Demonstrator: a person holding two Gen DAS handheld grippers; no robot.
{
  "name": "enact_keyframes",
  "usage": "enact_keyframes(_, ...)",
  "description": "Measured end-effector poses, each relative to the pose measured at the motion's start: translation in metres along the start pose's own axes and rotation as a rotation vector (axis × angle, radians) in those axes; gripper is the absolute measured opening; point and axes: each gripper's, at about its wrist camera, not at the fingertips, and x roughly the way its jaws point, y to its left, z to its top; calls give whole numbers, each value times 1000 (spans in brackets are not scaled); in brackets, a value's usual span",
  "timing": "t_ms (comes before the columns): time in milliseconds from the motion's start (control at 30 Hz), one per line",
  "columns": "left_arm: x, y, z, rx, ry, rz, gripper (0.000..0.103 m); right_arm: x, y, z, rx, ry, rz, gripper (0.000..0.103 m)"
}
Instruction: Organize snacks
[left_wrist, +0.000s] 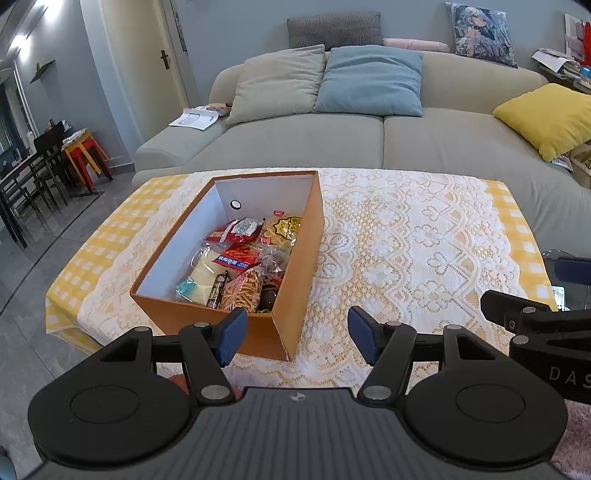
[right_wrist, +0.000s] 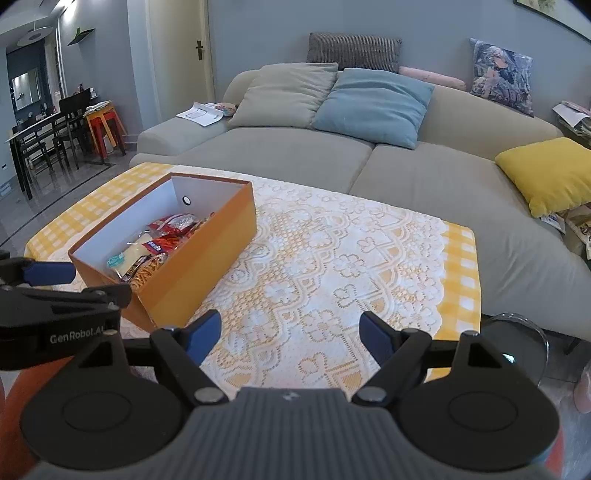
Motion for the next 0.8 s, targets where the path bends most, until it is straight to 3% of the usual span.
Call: enact_keyframes(800,-1,-3,1,8,0,-6,74,1,-3,0,9,-5,-1,80)
